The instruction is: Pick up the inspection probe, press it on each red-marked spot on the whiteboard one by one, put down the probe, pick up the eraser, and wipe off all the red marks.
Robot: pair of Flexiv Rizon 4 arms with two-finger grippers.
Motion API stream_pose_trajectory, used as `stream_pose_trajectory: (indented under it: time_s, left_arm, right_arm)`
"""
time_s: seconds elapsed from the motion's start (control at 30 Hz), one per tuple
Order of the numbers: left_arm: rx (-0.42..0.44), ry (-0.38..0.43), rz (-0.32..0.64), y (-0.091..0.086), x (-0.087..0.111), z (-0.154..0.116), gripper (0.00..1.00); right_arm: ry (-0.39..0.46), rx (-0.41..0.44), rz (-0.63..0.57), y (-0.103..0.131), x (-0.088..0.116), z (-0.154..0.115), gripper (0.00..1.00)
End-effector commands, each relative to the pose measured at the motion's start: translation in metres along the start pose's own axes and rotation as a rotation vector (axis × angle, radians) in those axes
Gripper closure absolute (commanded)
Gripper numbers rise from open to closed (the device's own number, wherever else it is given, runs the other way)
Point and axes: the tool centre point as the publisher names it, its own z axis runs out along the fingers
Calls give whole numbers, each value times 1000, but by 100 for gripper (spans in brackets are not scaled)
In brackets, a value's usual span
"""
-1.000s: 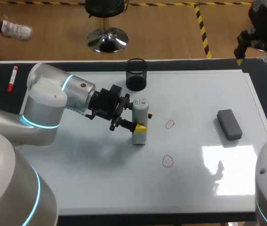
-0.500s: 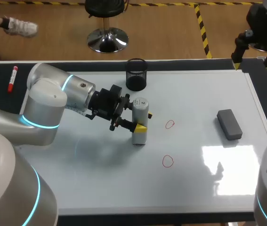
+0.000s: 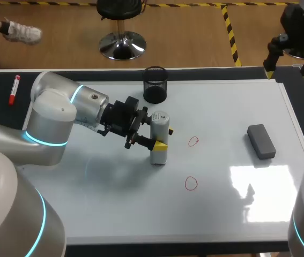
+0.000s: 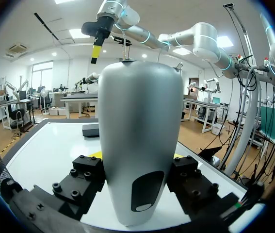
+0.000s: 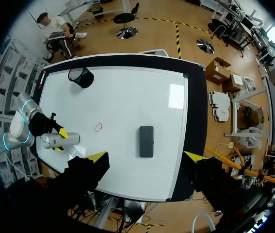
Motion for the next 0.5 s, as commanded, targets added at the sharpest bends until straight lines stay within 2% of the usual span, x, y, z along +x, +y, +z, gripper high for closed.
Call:
stream_pose_trajectory:
  time_s: [0.03, 0.5]
  left_arm:
    - [2, 0, -1, 9, 2, 2, 100]
    - [2, 0, -1, 9, 2, 2, 100]
  right_arm:
    - [0, 2, 0, 0, -1, -1, 0]
    - [-32, -24, 33, -10, 0, 8, 0]
